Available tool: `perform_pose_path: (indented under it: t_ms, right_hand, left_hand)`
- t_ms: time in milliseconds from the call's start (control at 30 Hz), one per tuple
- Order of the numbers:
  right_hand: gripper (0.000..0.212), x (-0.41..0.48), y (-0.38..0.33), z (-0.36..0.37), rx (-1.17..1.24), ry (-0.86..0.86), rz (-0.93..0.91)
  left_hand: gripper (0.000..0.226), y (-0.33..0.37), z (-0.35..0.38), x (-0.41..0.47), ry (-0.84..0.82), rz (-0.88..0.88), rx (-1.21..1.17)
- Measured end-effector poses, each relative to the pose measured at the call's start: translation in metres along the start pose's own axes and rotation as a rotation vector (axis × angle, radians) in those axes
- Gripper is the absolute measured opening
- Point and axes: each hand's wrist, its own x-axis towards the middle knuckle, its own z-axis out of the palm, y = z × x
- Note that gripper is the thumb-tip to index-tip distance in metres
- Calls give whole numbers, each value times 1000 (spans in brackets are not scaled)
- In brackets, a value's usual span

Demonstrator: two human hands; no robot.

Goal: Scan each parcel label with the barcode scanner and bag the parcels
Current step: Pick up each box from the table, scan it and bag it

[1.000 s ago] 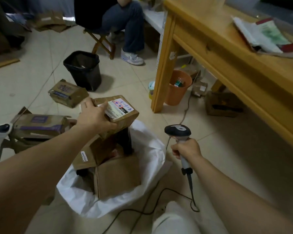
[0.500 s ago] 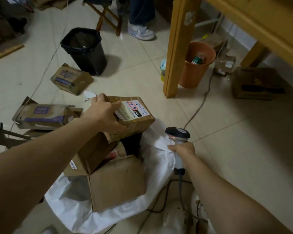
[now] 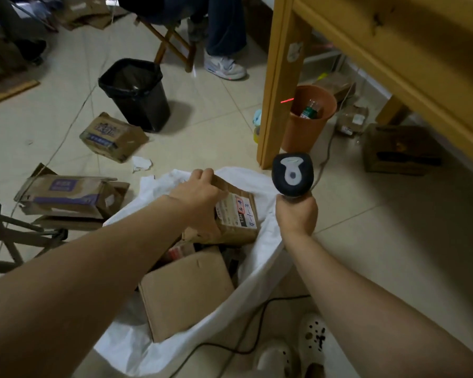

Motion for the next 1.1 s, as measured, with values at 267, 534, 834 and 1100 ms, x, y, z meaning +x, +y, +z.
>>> perform_pose_path:
  t_ms: [267,534,834,1100]
  right_hand:
    - [27,-30,-11,-26,67,-142,-213]
    - [19,-58,-22,3,-160,-320,-197]
    - [13,-77,-6,31,-269,-409,-231]
    - [16,-73,7,29,-338,-433,-159]
  left_hand:
    - [102,42,40,7,-103,-12,-211]
    - [36,-31,51,-51,480,-633,-878]
    - [33,-118,190,-107,120,-1300,-1182]
    - [49,-133,223,-111,-42,-1161,-1770]
